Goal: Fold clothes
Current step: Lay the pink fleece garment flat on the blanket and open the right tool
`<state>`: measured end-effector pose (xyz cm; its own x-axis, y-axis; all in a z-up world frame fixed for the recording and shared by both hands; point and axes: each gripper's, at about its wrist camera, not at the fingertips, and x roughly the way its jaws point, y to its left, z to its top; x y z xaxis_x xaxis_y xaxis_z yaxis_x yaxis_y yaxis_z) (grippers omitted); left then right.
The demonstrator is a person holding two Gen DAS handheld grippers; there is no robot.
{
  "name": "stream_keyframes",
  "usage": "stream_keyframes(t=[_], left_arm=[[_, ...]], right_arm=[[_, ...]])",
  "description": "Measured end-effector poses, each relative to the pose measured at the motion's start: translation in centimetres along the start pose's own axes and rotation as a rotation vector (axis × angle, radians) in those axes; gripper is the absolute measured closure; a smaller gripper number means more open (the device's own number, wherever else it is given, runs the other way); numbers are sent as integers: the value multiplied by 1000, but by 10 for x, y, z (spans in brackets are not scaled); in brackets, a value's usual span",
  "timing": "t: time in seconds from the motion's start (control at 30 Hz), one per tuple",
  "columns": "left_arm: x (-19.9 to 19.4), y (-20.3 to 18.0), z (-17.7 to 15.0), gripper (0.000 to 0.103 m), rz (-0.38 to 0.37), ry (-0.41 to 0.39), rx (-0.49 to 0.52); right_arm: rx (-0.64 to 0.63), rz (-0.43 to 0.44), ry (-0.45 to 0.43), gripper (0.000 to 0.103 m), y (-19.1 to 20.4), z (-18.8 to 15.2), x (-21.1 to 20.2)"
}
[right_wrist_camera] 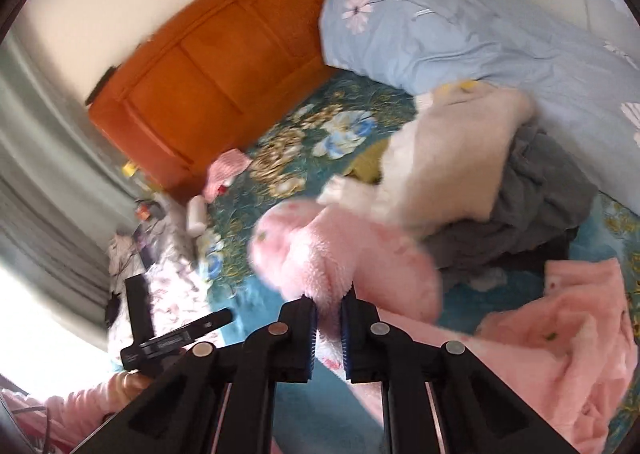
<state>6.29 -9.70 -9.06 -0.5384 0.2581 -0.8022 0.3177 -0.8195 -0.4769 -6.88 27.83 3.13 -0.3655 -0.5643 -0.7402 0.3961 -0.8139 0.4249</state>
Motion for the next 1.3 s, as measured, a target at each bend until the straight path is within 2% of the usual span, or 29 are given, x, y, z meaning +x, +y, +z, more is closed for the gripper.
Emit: stream_keyframes(t=[0.17,0.33,0.47,0.6,0.67,0.73,0.77,0.9,1.0,1.07,1.3], left_arm=[[9,5,0,0,-10,20,-5],[26,8,0,0,-32,56,1],[48,7,2,0,-64,102,19],[72,7,1,0,-113,162,32],[83,8,1,0,-141,180,35],[93,9,2,0,-169,199,37],[97,8,2,0,-186,205,34],[114,3,1,0,-238,229,51],[127,-5,-5,0,-283,246,70],[140,-13,-9,0,-297,285,84],[159,-29,-12,0,-352,347,44]], right_arm=[[146,-265,185,92,-52,-7,85],[241,-442,245,92,-88,-12,129],[232,-561,289,92,-92,-8,146],[221,-607,330,87,-82,-5,156],[206,-601,327,81,-73,-1,152],[195,-596,320,50,-65,2,147],[199,-595,309,46,-61,4,141],[239,-651,280,42,-55,5,117],[265,-722,314,42,-64,0,102],[281,-761,333,42,-69,-4,94],[302,-814,373,42,-66,-17,82]])
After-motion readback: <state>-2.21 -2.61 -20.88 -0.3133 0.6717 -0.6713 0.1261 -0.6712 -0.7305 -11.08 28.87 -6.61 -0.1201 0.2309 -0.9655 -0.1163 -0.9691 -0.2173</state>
